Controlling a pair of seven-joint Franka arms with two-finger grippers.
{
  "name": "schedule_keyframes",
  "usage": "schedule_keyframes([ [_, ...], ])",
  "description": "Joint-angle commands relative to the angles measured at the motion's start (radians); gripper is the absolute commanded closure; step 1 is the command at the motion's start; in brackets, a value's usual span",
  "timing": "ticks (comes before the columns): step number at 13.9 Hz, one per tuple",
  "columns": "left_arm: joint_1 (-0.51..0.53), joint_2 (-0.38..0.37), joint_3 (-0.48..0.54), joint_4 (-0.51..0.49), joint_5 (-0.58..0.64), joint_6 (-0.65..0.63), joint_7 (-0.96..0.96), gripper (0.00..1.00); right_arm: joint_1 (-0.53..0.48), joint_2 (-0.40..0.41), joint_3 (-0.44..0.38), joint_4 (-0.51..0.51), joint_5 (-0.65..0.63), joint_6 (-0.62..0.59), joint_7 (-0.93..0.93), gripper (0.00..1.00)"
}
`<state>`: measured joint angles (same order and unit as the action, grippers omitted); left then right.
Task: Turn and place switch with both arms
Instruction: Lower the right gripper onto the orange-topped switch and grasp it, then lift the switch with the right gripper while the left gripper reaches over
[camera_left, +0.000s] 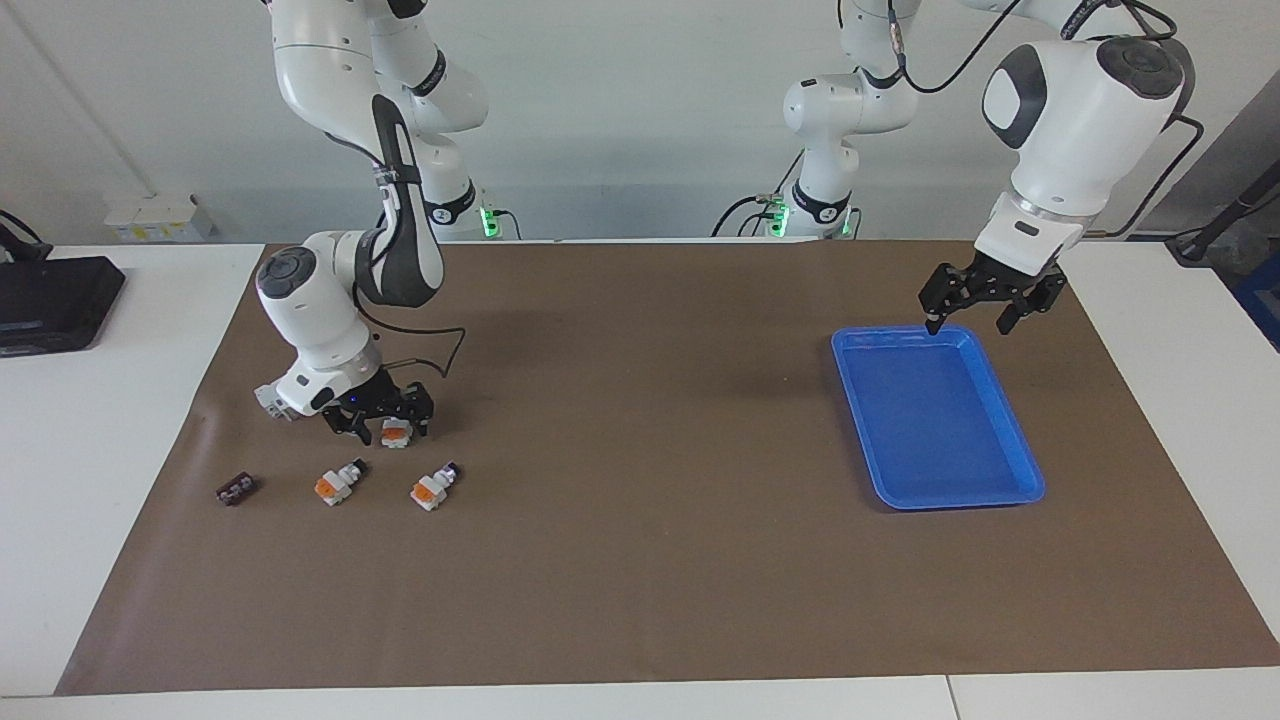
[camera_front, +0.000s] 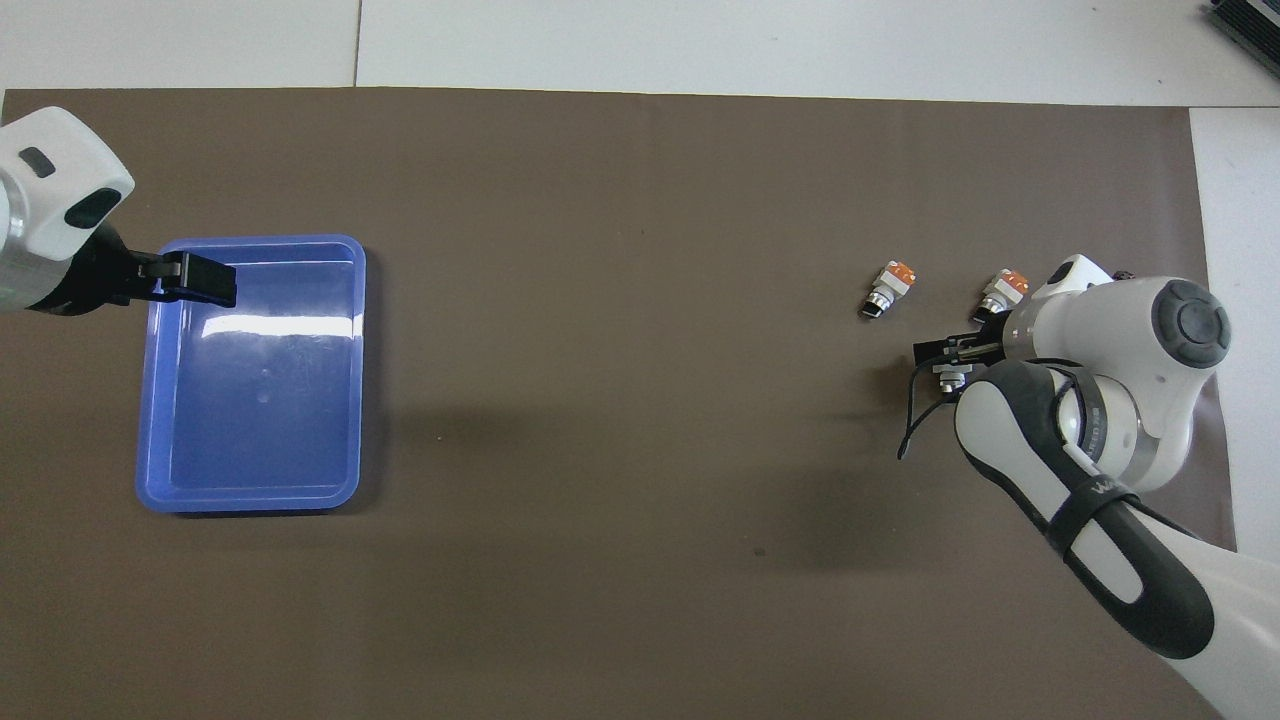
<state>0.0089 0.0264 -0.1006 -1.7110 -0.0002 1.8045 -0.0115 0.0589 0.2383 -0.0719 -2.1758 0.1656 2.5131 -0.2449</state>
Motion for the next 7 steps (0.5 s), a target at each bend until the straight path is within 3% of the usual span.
schedule_keyframes([
  [1,0.01,-0.032,-0.002,-0.035,-0.014,0.006,0.002,0.0,-0.007,0.018,0.003,-0.012,0.023,0.032,-0.033,0.26],
  [2,0.01,-0.032,-0.002,-0.035,-0.014,0.006,0.002,0.0,-0.014,0.018,0.001,-0.01,0.02,0.021,-0.034,0.63],
  [3,0.01,-0.032,-0.002,-0.035,-0.014,0.006,0.002,0.0,-0.019,0.016,0.001,-0.007,0.02,0.004,-0.03,0.85],
  [5,0.01,-0.032,-0.002,-0.035,-0.014,0.006,0.002,0.0,-0.019,0.007,0.0,-0.002,0.02,-0.043,-0.013,0.86],
  [7,0.01,-0.032,-0.002,-0.035,-0.014,0.006,0.002,0.0,-0.019,0.004,0.0,-0.002,0.02,-0.046,-0.004,0.76],
])
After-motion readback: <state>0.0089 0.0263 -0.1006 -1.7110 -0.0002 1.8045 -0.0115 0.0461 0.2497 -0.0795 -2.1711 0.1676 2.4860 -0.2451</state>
